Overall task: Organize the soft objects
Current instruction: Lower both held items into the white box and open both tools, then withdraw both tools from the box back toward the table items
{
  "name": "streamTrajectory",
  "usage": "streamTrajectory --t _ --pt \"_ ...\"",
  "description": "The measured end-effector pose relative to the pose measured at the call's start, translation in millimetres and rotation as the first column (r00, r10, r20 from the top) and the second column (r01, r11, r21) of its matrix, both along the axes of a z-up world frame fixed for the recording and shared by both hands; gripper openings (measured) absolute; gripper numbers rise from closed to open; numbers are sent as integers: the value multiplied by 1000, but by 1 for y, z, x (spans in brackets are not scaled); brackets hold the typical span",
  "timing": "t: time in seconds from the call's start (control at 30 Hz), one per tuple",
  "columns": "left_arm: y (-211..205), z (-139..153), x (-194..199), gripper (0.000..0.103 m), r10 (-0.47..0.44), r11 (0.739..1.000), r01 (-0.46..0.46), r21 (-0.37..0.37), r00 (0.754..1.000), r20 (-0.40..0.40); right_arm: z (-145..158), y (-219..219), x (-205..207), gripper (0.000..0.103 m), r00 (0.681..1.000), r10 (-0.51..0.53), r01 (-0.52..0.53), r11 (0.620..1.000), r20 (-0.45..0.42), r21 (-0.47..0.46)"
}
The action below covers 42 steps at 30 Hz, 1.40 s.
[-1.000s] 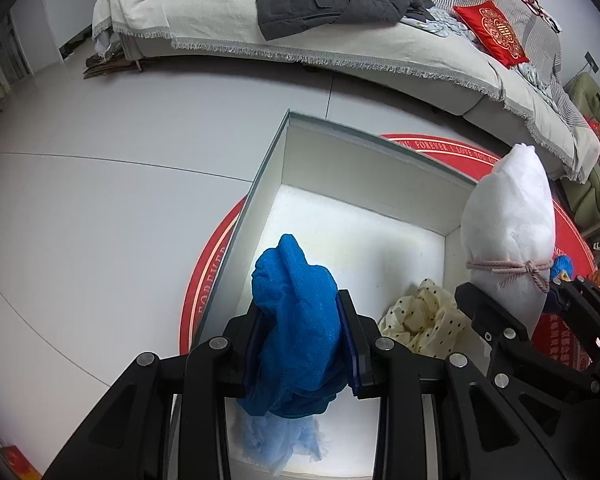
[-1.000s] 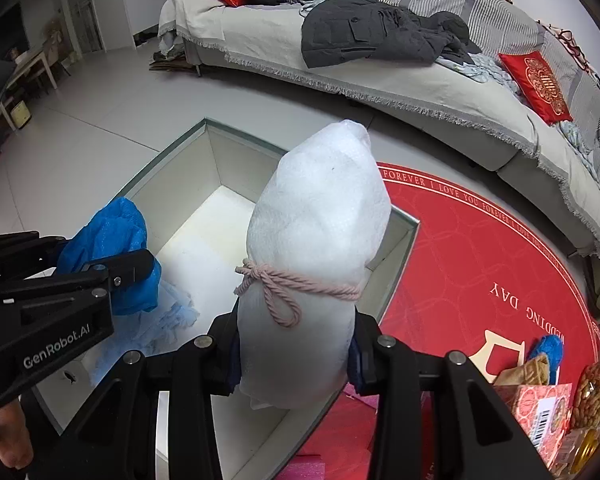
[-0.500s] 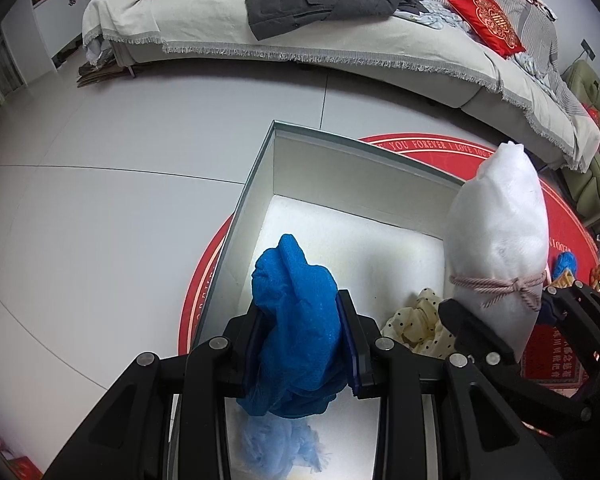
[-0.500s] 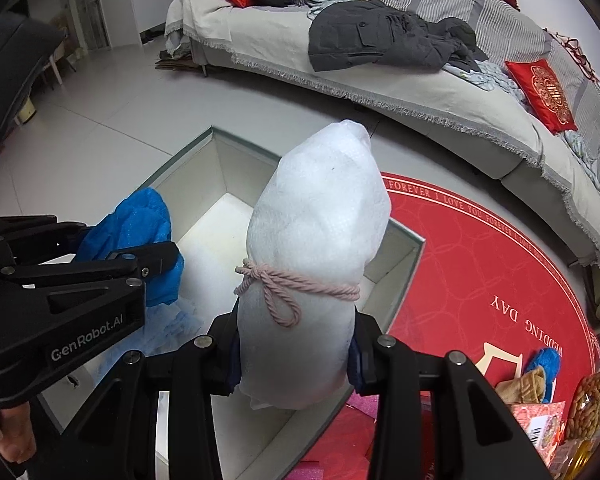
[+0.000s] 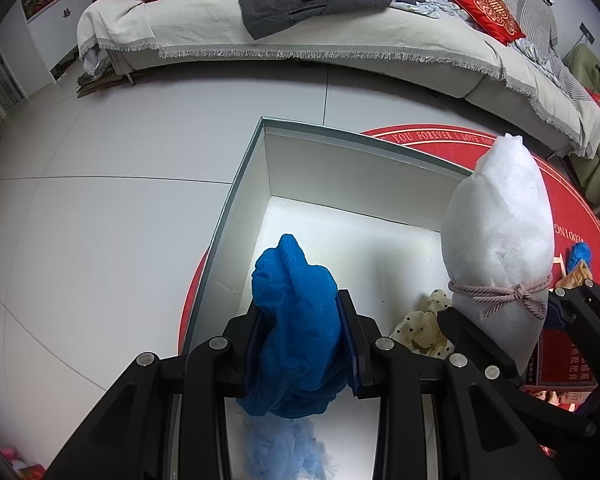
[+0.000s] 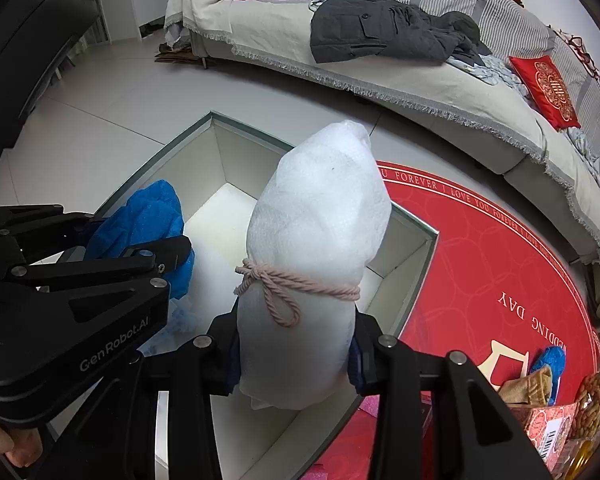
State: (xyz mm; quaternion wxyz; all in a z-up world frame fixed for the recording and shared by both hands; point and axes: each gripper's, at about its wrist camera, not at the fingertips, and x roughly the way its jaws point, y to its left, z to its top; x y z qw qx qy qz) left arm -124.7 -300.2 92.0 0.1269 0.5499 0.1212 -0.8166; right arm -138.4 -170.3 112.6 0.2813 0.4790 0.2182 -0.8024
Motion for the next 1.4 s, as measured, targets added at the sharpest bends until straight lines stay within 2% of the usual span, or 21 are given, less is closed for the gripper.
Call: streamTrajectory --t 0.3,0.37,0.43,0.47,0.5,0.53,0.6,0.77,0.97,1.23,1.4 --pt "1 -1 -1 35 3 1000 -3 4 1000 8 -2 -3 2 44 1000 9 -9 1000 5 6" --pt "2 -1 -3 35 -4 1000 4 6 1000 8 -3 -3 5 48 1000 13 -13 1000 7 11" --pt "2 -1 -3 45 -5 1000 5 6 1000 7 -3 -3 5 56 1000 13 -13 1000 15 9" --pt "1 -1 -3 57 -2 1000 2 10 1000 3 -3 -3 5 63 1000 13 -13 1000 21 5" --pt "-1 0 -2 64 5 1000 -5 8 1000 0 -3 -3 6 67 1000 14 -14 1000 19 6" --pt "-1 1 -2 66 9 1000 -9 10 1000 -1 -3 -2 6 73 1000 16 -16 1000 16 7" --pt "-2 2 0 66 10 1000 -10 21 1000 -5 -2 -2 9 77 1000 25 -25 1000 16 8" --pt "2 5 7 66 1 1000 0 18 1000 -13 1 4 18 78 1000 24 -24 1000 3 12" --pt "9 25 35 66 -13 1000 14 15 998 -62 16 31 46 78 1000 7 -8 999 -14 -40" --pt "75 51 83 66 -140 990 142 5 984 -112 27 101 123 78 994 57 -61 997 -92 -37" --pt "132 62 95 66 -232 972 236 17 964 -132 19 161 140 78 996 -22 20 1000 -90 -20"
